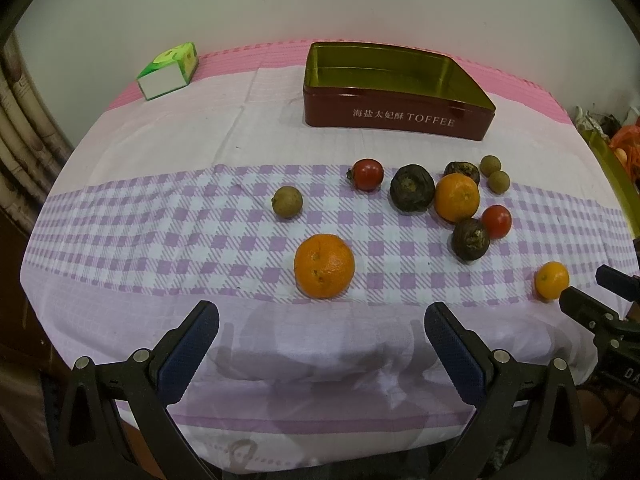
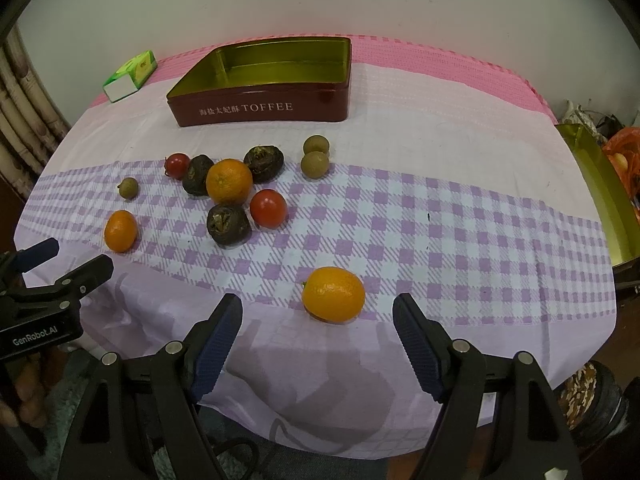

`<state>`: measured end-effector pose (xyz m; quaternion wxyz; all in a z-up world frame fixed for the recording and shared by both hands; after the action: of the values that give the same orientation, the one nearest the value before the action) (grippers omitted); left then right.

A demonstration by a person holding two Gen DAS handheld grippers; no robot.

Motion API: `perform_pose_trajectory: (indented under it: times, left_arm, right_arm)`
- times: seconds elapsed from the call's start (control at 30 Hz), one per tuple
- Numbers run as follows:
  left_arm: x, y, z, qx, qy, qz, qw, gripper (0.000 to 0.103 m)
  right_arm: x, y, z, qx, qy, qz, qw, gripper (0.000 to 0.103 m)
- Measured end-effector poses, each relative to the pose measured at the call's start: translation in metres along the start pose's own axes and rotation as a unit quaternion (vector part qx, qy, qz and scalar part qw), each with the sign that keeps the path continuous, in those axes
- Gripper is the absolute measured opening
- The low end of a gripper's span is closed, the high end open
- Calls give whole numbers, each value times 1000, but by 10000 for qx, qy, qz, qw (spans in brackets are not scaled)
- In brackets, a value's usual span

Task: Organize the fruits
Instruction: 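Move both tools toward the oranges in front of the tin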

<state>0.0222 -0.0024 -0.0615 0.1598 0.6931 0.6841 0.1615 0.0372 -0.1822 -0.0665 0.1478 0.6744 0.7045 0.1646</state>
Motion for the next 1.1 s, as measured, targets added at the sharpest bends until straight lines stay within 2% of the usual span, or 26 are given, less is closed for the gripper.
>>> perform_pose_trajectory:
  times: [1.1]
  left_arm:
    - [0, 1, 1, 32, -5, 4, 10000, 102]
  right_arm:
    - [-3, -3, 4, 84, 64, 99, 9999, 74]
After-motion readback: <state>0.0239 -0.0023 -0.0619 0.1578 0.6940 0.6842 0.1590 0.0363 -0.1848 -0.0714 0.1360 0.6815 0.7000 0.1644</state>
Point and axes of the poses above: each gripper's, at about its wrist camera, not at the fingertips, and z roughly the way its jaws point, x to its left, y to its top, the point moved 5 cm from there along z, roughly the way its jaws point, and after that the axes turned 3 degrees about x, right-handed, at the moved point
